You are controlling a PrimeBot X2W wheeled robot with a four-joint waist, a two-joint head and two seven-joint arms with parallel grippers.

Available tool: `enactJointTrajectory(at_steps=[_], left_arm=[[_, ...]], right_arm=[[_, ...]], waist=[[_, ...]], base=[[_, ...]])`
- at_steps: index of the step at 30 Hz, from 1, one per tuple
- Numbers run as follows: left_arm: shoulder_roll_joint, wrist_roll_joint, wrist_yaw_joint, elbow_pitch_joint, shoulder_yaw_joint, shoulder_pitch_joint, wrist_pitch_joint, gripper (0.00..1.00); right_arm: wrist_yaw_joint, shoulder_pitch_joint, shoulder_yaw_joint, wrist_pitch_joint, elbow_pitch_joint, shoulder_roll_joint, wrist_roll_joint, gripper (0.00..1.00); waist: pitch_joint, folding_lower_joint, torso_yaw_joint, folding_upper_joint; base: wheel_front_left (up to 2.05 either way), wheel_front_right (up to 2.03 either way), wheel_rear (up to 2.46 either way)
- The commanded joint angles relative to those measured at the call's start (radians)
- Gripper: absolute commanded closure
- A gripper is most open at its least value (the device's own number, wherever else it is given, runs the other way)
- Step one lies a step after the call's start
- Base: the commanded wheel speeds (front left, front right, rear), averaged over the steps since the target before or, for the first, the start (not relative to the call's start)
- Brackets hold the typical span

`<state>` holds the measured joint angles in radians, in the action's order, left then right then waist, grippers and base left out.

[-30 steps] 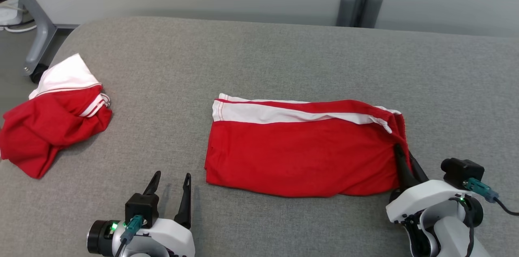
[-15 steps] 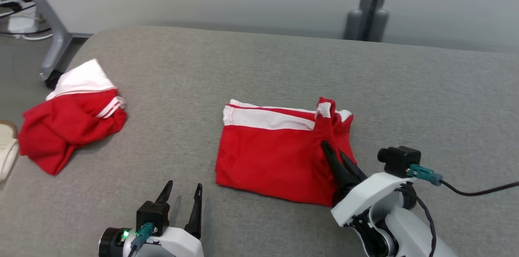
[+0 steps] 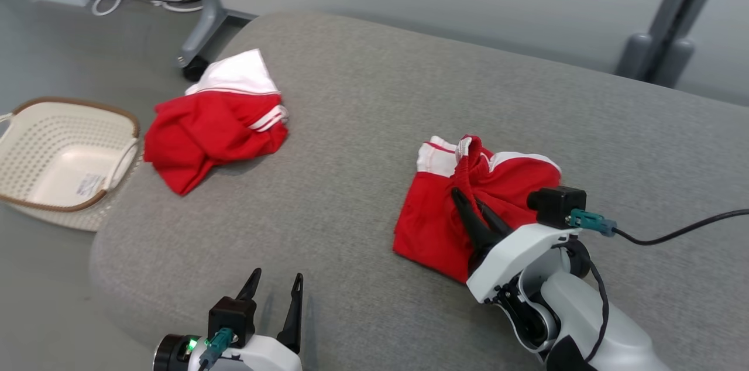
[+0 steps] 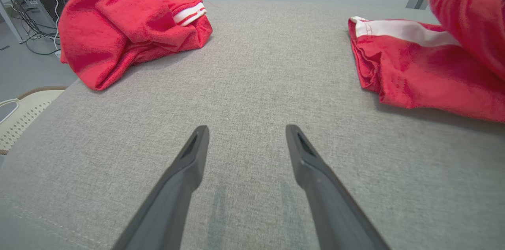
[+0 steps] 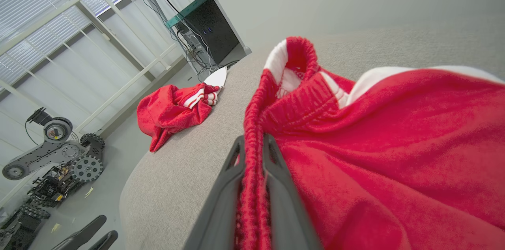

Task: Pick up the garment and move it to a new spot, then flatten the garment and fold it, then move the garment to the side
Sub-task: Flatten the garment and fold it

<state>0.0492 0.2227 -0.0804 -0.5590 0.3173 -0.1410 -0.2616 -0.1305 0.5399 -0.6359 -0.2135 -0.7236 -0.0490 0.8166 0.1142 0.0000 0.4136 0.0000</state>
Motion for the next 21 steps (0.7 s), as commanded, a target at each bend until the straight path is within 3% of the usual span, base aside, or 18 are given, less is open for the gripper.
enactJointTrajectory(at_steps=[1, 2, 9, 16, 21], left_arm=[[0.003, 0.005, -0.006, 0.002, 0.004, 0.006, -0.005, 0.00], [0.003, 0.007, -0.006, 0.000, 0.007, 0.005, -0.005, 0.00], [0.004, 0.000, -0.018, 0.001, -0.005, 0.008, -0.005, 0.00], [0.003, -0.029, -0.019, 0.040, -0.036, 0.002, -0.005, 0.00], [0.003, -0.051, -0.017, 0.068, -0.067, -0.001, -0.005, 0.00]], right_arm=[[0.000, 0.026, -0.009, -0.016, -0.020, -0.005, 0.015, 0.54], [0.000, 0.035, -0.020, -0.022, -0.024, -0.005, 0.028, 0.00], [0.000, 0.083, -0.010, -0.053, -0.079, -0.008, 0.029, 0.00], [0.000, -0.031, 0.323, -0.053, -0.027, -0.007, -0.217, 0.00], [0.000, -0.177, 0.546, -0.053, 0.099, -0.005, -0.425, 0.00]], waist=[[0.014, 0.0000, 0.048, 0.0000], [0.016, 0.0000, 0.057, 0.0000], [0.013, 0.0000, 0.052, 0.0000], [0.000, 0.0000, -0.048, 0.0000], [-0.012, 0.0000, -0.147, 0.0000]], base=[[0.00, 0.00, 0.00], [0.00, 0.00, 0.00], [0.00, 0.00, 0.00], [0.00, 0.00, 0.00], [0.00, 0.00, 0.00]])
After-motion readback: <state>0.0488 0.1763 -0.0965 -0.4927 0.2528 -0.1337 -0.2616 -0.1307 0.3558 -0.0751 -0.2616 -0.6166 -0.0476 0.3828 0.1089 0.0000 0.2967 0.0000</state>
